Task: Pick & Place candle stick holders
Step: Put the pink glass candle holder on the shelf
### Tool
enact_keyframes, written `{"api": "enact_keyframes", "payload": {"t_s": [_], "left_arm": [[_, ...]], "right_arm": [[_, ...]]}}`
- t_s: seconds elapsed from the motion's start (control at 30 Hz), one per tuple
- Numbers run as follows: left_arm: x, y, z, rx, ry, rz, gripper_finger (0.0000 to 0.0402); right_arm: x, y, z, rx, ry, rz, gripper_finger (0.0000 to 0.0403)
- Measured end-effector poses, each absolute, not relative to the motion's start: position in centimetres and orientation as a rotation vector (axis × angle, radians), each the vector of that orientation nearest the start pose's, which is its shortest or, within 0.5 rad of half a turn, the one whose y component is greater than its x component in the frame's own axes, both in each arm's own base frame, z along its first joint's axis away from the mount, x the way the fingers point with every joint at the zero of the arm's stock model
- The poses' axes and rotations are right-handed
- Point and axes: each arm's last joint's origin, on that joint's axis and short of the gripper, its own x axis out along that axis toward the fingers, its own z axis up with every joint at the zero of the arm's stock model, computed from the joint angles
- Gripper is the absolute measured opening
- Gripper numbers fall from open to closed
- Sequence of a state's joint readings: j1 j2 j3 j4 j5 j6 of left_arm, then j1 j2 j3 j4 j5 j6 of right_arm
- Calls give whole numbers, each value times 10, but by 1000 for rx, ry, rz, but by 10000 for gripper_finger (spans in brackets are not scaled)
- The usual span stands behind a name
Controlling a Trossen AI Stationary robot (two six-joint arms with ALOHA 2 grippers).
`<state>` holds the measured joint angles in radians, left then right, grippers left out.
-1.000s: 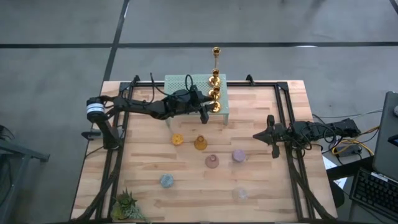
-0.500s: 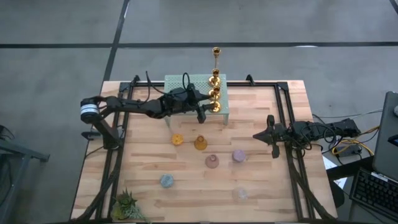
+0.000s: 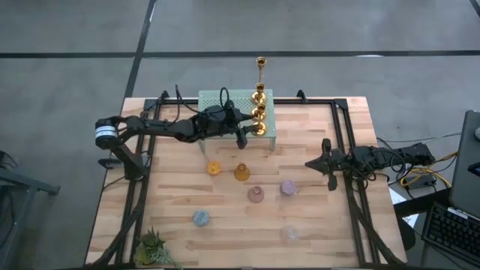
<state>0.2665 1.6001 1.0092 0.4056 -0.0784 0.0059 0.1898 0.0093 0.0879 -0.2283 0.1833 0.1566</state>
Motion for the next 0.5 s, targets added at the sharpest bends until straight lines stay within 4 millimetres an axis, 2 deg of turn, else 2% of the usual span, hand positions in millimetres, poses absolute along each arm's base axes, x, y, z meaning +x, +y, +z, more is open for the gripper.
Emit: {"api": "enact_keyframes", "payload": {"t_s": [0.2,0.5], "left_arm": [[343,96,269,7,184,342,183],[324,91,288,18,175,342,184]], "right_arm": [[90,12,171,129,147,-5,8],[90,12,171,129,147,-5,8]]}}
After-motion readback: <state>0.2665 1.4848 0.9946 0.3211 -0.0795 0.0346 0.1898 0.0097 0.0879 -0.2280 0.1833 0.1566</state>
